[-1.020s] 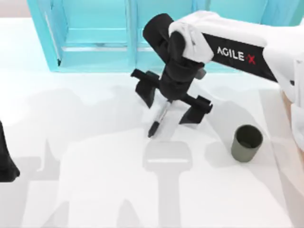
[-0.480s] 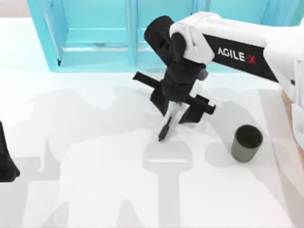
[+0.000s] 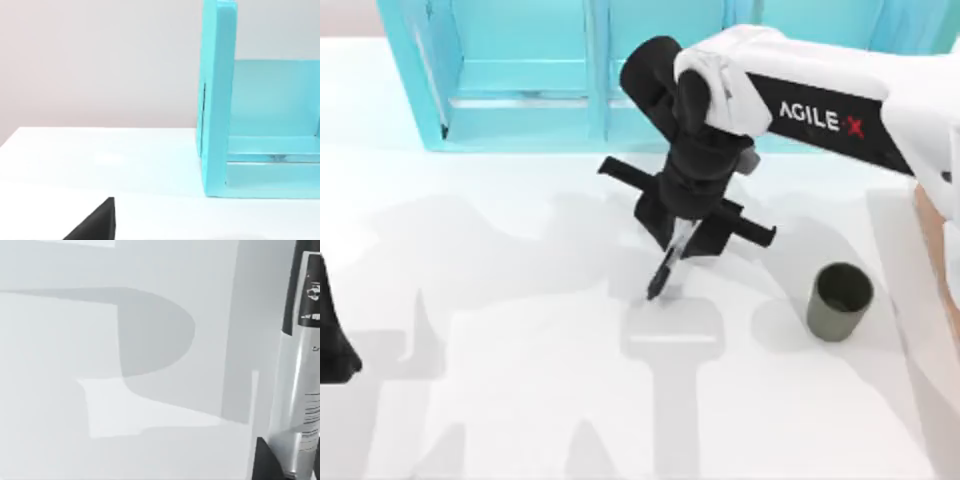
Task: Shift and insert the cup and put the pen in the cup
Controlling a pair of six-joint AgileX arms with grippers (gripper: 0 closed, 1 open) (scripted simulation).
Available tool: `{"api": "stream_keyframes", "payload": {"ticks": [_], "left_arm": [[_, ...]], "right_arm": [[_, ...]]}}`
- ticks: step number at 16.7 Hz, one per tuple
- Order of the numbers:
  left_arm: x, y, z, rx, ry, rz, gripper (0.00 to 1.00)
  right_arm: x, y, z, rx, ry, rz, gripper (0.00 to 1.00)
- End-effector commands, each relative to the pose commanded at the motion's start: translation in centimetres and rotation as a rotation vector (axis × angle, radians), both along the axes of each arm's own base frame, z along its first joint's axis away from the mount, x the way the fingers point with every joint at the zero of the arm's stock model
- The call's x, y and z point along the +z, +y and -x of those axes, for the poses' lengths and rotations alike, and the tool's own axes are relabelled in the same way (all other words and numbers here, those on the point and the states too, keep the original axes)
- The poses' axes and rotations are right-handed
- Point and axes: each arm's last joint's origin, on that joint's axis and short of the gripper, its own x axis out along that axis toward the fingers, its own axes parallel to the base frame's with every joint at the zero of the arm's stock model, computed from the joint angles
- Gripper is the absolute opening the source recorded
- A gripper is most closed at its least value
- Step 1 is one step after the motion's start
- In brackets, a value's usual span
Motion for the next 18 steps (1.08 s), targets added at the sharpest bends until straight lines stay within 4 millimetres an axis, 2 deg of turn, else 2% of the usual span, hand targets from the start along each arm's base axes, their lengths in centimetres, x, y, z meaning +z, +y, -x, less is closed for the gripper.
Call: {"api": "stream_keyframes", "payload": {"ticks": [2, 6, 8, 10, 15, 18], "left_arm": [[0.0, 0.0, 0.0, 0.000, 0.000, 0.000, 1.00], [0.0, 0.0, 0.0, 0.000, 0.000, 0.000, 1.00], [0.0, 0.0, 0.0, 0.000, 0.000, 0.000, 1.00], [0.0, 0.0, 0.0, 0.000, 0.000, 0.000, 1.00], [0.0, 0.0, 0.0, 0.000, 0.000, 0.000, 1.00], [0.0, 0.0, 0.0, 0.000, 0.000, 0.000, 1.00]], "right_arm": [[1.8, 0.2, 1.7, 0.000, 0.003, 0.003, 0.00], [7.4, -0.1, 5.4, 0.001, -0.036, -0.028, 0.00], [8.8, -0.3, 7.5, 0.000, -0.029, -0.023, 0.00], [9.2, -0.2, 8.7, -0.001, -0.015, -0.011, 0.00], [9.2, -0.3, 8.5, -0.005, -0.015, -0.013, 0.00], [8.2, -0.1, 8.7, 0.025, -0.064, 0.014, 0.00]]}}
